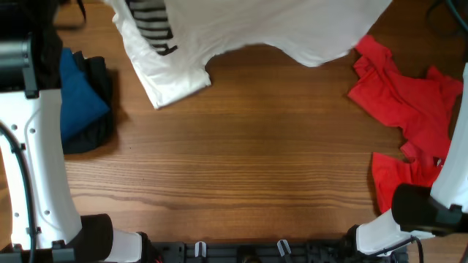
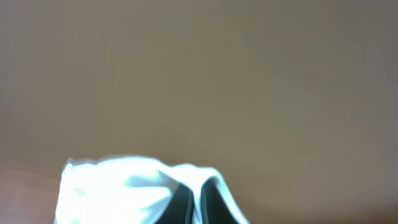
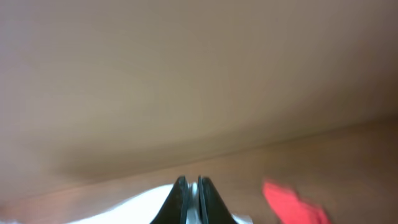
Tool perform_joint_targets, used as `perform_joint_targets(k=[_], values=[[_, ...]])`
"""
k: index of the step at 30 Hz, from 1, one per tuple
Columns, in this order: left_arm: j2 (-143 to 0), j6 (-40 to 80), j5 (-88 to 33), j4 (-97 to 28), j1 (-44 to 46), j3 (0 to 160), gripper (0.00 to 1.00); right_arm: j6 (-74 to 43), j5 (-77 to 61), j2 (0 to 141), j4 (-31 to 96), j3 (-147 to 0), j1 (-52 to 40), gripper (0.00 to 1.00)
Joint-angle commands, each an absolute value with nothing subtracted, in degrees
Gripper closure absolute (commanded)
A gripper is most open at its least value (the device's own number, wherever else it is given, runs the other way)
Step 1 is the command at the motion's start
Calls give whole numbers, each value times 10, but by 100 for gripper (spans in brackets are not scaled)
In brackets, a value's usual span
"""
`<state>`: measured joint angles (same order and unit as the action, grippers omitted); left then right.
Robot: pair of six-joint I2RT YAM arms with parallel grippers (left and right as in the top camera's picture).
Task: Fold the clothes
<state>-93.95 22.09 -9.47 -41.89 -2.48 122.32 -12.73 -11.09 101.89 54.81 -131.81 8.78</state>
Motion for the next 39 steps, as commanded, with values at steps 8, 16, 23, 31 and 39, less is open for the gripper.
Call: perform_joint_targets(k=[8,16,23,31,39], values=[[-1079,211,-95,-788,26,1207,96,-60,-85,1140,786,-1308,84,96],[-1061,196,-95,-812,27,1208,96,-39,-96,1130,832,-1308,82,96],[-922,196,-94,-785,15,1208,96,-49,-99,1001,795,-1308,83,96],[-759,197,-86,-773,0,1208,96,-78,-70,824,717,-1308,83,96],[-697,199,-74,-736,0,1208,96,-77,-23,777,691,-1308,83,96]])
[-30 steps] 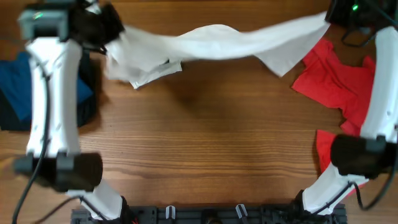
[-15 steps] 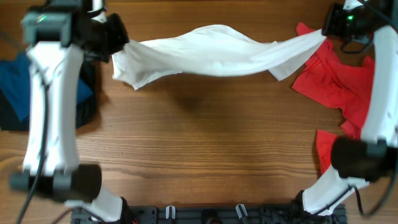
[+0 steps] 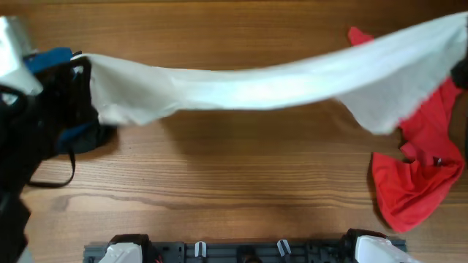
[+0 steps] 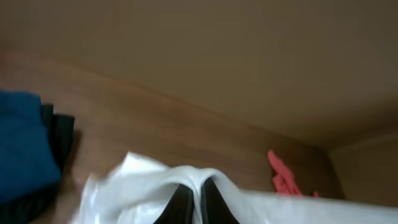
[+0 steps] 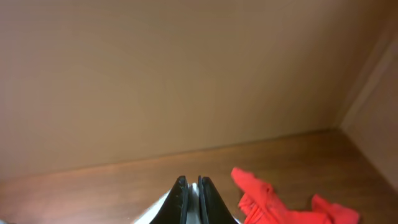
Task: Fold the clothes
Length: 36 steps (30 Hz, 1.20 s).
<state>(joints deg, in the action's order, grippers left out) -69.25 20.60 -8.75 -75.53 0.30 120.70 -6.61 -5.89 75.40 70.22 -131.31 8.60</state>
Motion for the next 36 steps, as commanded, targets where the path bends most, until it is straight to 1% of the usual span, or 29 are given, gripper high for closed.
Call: perform_joint_targets(k=[1,6,13,16,17,18,20,22,24,27,31,35,36], values=[[-699,199,-74,-733,0,1208,96,-77,-24,782,691,-1308,83,96],[-758,199,-74,-731,0,1208,96,-80,-26,849,707,-1308,83,96],[-916,199,-81,-728,6,1208,96,-72,-71,1009,729,-1308,82,96],[-996,199,-83,-691,12,1208,96,-58,-96,1078,717,-1308,78,96],[-1023,199,-83,-661,14,1208,96,-58,-101,1103,705,-1308,77,96],[-1064,199,-83,-588,16,1208,96,-70,-104,1142,672,-1308,76,96],[-1096,199,-83,-492,16,1208,96,-116,-104,1166,635,-1308,76,96],[-1108,199,-84,-390,14,1211,96,-151,-116,1169,580,-1310,76,96],[-1107,213,-83,-304,9,1233,96,-156,-115,1153,526,-1330,77,96],[-1105,232,-83,-235,-2,1327,96,-161,-72,1122,481,-1396,77,96],[-1105,227,-83,-245,-22,1458,96,-149,-8,1100,476,-1454,77,96],[-1101,227,-83,-343,-40,1515,96,-137,16,1092,515,-1460,77,96],[-1097,227,-83,-392,-41,1516,96,-135,16,1093,530,-1458,77,96]])
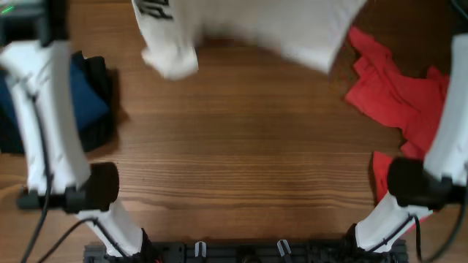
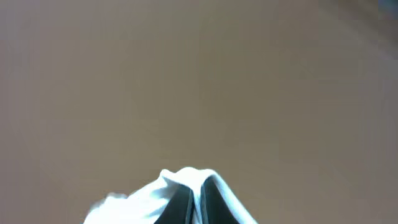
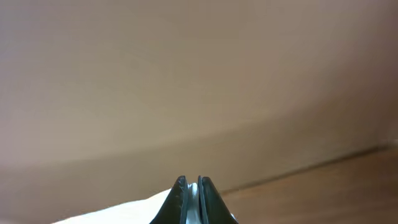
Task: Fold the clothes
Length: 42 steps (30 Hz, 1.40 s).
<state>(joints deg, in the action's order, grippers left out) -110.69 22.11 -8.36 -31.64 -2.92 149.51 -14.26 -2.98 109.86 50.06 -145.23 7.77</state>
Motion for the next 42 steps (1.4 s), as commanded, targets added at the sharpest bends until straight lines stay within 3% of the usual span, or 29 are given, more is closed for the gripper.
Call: perform_joint_targets(k=[1,8,14,29,42], values=[[-1096,227,-83,-440,-43,1516,96,-135,18,1094,547,-1454,77,96],[-1107,227,-83,-773,-42,1497,96,-102,17,1122,701,-1427,73,96],[-1138,227,-62,-957,-40,1461,96,-98,3,1151,816,-1373,70,96],[-1138,183,-74,-965,-27,1128,96,-55,-28,1153,899,-1171,60,96],[-1103,184,-74,-864,-27,838,96,-52,-30,1151,854,-951,60,96]])
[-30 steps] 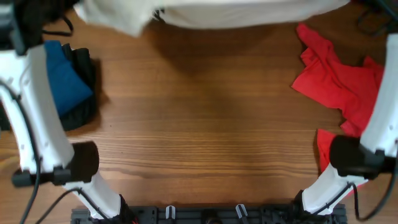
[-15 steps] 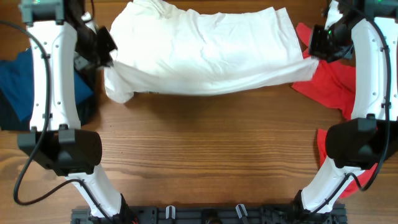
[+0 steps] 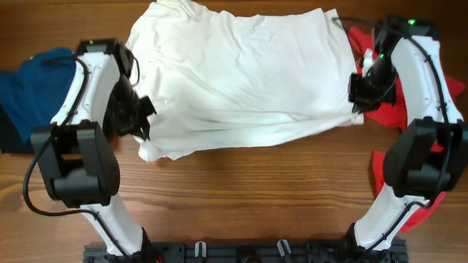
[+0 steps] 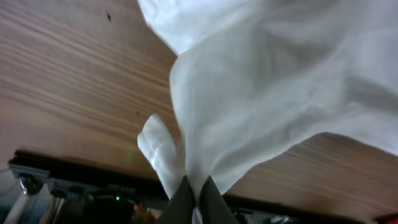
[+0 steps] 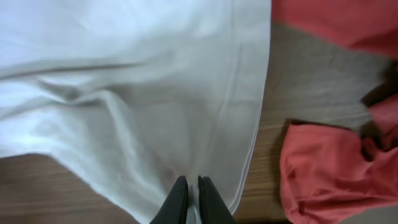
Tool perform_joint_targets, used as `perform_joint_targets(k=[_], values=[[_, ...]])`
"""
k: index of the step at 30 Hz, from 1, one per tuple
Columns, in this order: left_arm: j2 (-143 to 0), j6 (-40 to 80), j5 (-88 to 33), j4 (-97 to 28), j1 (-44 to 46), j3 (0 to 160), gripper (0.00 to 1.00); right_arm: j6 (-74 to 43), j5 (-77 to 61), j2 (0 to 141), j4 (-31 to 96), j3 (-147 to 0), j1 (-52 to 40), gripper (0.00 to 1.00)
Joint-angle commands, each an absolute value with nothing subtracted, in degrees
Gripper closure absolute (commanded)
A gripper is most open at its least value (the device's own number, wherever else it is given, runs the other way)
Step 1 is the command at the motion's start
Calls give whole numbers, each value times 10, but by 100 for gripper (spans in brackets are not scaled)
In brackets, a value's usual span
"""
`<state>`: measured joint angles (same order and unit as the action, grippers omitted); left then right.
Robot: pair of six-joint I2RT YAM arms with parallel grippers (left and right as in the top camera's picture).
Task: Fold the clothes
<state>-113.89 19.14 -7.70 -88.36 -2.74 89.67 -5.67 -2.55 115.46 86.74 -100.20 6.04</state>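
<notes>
A white T-shirt (image 3: 234, 73) lies spread across the back half of the wooden table, its near edge wrinkled. My left gripper (image 3: 137, 117) is shut on the shirt's left near corner, where a sleeve bunches (image 4: 163, 155). At the shirt's right near corner my right gripper (image 3: 358, 93) is shut on the hem (image 5: 249, 149). In the wrist views the cloth (image 4: 261, 81) fans out from between each pair of fingers (image 5: 186, 202).
A pile of red clothing (image 3: 420, 146) lies along the right edge, partly under the right arm, also in the right wrist view (image 5: 329, 168). Folded blue and black clothes (image 3: 29, 95) sit at the left edge. Bare wood (image 3: 248, 190) fills the front of the table.
The shirt was held up at the table's far edge, hanging in the air. Now it lies spread flat on the table, and both grippers are low at its near corners, still shut on it.
The shirt hung from both shut grippers at the far edge of the table. Then it was stretched wide in the air between the arms. Then it was back at the far edge, raised. Now it lies flat on the wood with both corners still held.
</notes>
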Motion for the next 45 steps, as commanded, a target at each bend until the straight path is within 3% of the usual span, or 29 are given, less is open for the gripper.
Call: perform_joint_targets(k=[1,14,22,45], values=[[-1097,184,-74,-859,-27,824,96,-55,-30,1149,846,-936,60,96],[-913,278,15,-791,-36,663,96,-97,-30,998,698,-677,131,96],[-793,307,37,-797,-71,662,96,-105,-30,868,696,-661,211,96],[-702,335,20,-831,-72,634,96,-162,-39,822,668,-568,213,96]])
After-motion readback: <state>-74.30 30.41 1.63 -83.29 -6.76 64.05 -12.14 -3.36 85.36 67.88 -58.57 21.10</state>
